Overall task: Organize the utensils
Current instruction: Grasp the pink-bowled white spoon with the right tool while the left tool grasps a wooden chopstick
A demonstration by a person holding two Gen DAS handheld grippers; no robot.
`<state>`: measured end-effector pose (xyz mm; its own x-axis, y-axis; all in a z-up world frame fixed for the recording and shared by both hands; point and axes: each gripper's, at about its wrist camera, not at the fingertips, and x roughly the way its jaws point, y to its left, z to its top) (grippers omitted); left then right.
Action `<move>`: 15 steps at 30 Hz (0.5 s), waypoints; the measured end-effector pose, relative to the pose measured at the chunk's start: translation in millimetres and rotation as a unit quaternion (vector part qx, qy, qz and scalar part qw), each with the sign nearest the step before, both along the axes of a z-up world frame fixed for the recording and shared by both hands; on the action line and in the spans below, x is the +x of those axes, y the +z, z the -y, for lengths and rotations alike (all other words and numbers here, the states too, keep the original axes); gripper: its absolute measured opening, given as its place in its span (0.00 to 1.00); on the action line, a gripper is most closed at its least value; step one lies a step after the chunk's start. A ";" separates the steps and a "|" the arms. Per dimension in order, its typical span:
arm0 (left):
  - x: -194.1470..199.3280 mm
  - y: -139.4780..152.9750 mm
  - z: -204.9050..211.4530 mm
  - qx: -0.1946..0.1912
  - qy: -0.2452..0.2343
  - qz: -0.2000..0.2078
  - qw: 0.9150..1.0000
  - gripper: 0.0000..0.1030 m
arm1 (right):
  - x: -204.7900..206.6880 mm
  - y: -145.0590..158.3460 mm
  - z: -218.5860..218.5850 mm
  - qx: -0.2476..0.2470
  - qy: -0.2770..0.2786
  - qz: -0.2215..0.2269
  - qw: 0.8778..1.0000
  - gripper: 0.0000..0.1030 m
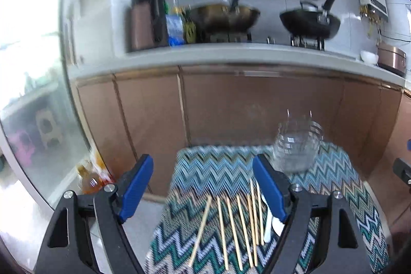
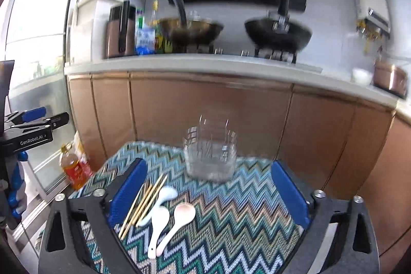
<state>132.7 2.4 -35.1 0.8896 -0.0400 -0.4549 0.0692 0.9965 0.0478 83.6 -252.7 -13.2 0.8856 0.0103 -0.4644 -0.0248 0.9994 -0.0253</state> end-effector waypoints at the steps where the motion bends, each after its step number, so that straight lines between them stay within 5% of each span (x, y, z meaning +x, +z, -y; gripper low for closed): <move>1: 4.5 -5.6 1.2 0.000 -0.005 -0.012 1.000 0.76 | 6.5 -6.9 1.2 0.004 0.008 -0.013 1.000 0.83; 10: 62.1 -54.3 10.3 -0.033 -0.060 -0.147 0.987 0.74 | 59.4 -64.4 4.7 0.050 0.073 -0.120 0.989 0.56; 13: 88.8 -72.9 16.6 -0.065 -0.091 -0.215 0.970 0.68 | 76.5 -84.0 9.7 0.077 0.089 -0.158 0.980 0.49; 15: 104.0 -86.6 21.1 -0.081 -0.103 -0.252 0.959 0.50 | 87.6 -97.8 13.0 0.096 0.103 -0.183 0.973 0.45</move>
<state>236.7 -18.7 -121.6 0.5235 -0.2976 -0.7984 0.2395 0.9506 -0.1974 171.2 -265.7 -111.0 0.6310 0.2864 -0.7210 -0.1966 0.9580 0.2086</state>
